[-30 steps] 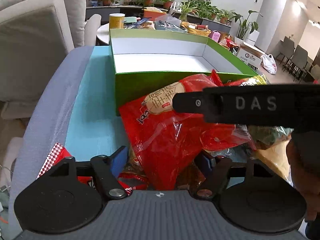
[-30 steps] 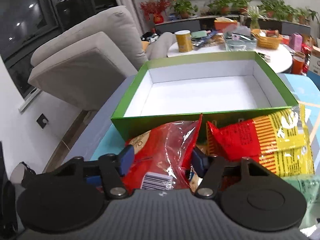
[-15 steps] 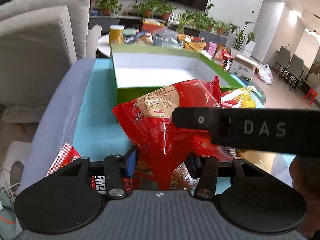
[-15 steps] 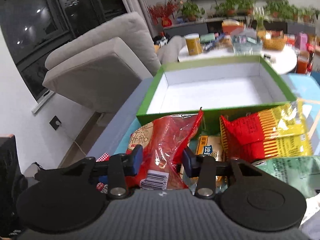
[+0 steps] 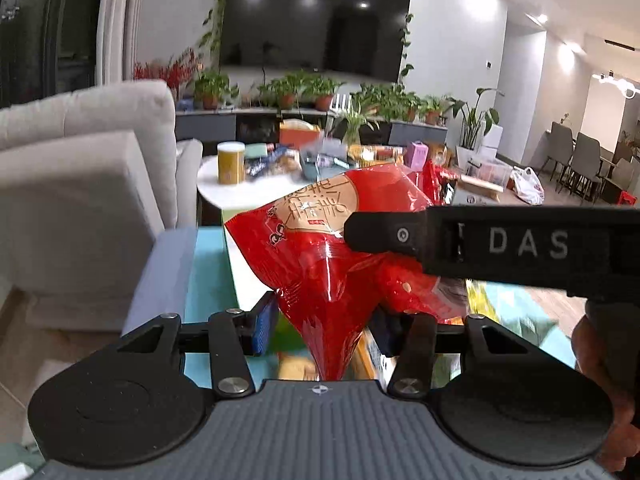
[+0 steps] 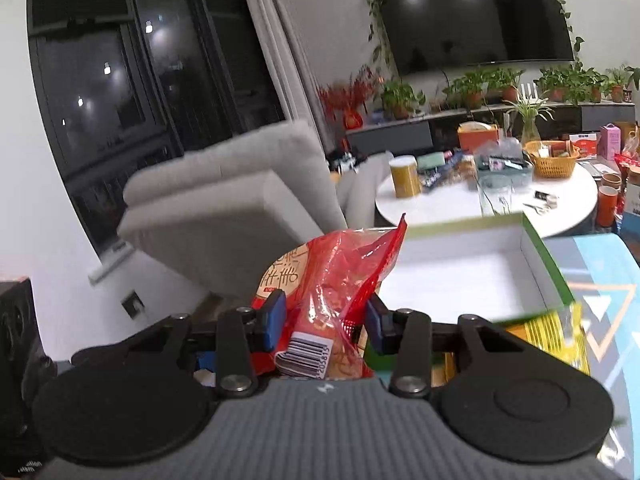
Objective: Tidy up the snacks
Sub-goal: 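Lift the red bag with the left tool and lower it into the box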
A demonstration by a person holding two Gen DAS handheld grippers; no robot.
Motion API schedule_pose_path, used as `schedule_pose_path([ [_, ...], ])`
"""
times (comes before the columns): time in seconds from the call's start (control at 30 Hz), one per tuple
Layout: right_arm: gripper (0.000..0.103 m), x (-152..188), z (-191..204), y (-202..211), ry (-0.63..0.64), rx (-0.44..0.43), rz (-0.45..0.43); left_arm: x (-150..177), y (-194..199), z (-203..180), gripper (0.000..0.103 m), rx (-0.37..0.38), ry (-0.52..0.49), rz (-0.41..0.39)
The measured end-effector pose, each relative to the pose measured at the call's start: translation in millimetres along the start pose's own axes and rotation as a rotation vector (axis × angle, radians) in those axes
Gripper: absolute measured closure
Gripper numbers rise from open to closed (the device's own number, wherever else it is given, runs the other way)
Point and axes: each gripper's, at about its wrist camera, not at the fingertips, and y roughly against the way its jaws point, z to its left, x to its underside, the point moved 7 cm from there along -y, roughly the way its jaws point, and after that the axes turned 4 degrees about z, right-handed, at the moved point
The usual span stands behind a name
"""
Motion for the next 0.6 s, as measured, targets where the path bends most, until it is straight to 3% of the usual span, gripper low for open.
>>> schedule_pose_path([
  [0.23, 0.057, -23.3, -11.3, -15.2, 0.011, 0.013, -0.064, -28.8, -17.1, 0.9, 0.058, -0.005, -0.014, -0.03],
  [0.6, 0.056, -26.5, -44.9, -54.2, -0.101, -0.028, -0.026, -35.9, -74.6, 11.8, 0.058, -0.027, -0.032, 0.037],
])
